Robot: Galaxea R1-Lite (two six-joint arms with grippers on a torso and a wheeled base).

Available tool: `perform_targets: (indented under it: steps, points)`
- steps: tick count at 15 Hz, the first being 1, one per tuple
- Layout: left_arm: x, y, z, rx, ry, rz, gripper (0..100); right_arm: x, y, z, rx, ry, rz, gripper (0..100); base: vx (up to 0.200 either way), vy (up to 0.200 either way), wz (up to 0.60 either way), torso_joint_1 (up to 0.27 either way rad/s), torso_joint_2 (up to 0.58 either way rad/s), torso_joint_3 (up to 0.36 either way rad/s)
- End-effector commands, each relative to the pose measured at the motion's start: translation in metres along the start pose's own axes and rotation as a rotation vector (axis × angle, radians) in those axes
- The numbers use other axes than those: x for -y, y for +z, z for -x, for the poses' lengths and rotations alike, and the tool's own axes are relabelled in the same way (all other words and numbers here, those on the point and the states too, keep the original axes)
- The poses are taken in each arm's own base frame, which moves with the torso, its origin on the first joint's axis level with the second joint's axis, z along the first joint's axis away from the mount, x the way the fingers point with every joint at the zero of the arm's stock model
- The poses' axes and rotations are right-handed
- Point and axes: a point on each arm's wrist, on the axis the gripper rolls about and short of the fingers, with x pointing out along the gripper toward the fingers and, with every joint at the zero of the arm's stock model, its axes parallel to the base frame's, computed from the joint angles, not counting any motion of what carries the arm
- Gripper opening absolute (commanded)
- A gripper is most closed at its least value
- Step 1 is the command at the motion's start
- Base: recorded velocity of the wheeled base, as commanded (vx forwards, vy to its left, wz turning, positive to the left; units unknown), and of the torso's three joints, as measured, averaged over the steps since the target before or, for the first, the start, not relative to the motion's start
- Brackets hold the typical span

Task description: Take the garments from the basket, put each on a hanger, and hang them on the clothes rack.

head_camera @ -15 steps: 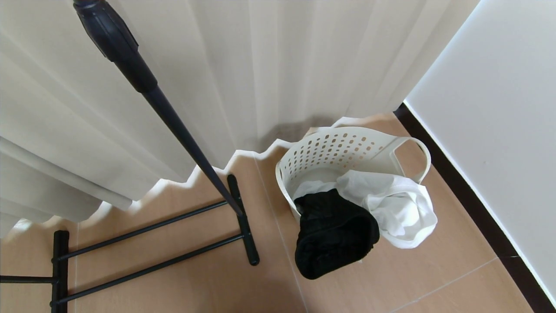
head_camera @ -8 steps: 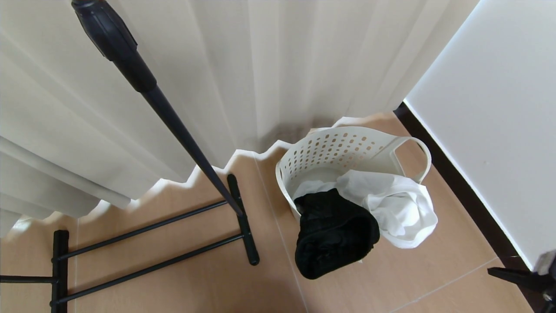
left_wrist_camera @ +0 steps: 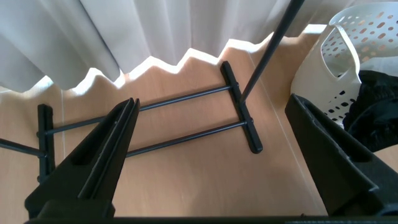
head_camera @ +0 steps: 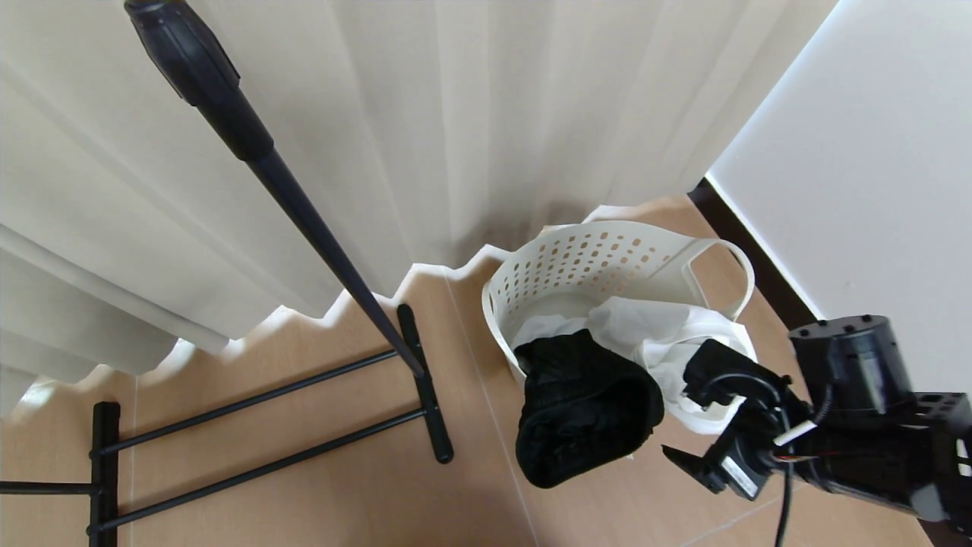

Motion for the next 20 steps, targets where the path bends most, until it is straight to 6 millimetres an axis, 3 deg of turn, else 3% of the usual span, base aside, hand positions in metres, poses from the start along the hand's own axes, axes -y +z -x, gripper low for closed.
perform_targets:
  steps: [1, 5, 11, 15, 16, 20]
  points:
    - [0.000, 0.000, 0.000, -0.001, 0.000, -0.001, 100, -0.009, -0.001, -0.062, -0.106, -0.028, 0.079, 100, 0.000, 0.000, 0.00, 0.000, 0.00, 0.000]
    - [0.000, 0.000, 0.000, -0.001, 0.000, -0.001, 100, 0.011, 0.016, -0.103, -0.128, -0.130, 0.051, 100, 0.000, 0.000, 0.00, 0.000, 0.00, 0.000]
    - [0.000, 0.000, 0.000, -0.001, -0.001, -0.001, 100, 0.029, 0.044, -0.119, -0.048, -0.176, 0.017, 100, 0.000, 0.000, 0.00, 0.000, 0.00, 0.000]
    - [0.000, 0.000, 0.000, -0.001, 0.000, 0.001, 100, 0.028, 0.044, -0.136, -0.042, -0.179, 0.014, 100, 0.000, 0.000, 0.00, 0.000, 0.00, 0.000]
    - [0.000, 0.000, 0.000, -0.001, 0.000, 0.001, 100, 0.026, 0.044, -0.138, -0.041, -0.174, 0.013, 0, 0.000, 0.000, 0.00, 0.000, 0.00, 0.000]
    - [0.000, 0.000, 0.000, -0.001, 0.000, -0.001, 100, 0.025, 0.039, -0.126, 0.024, -0.173, -0.024, 0, 0.000, 0.000, 0.00, 0.000, 0.00, 0.000]
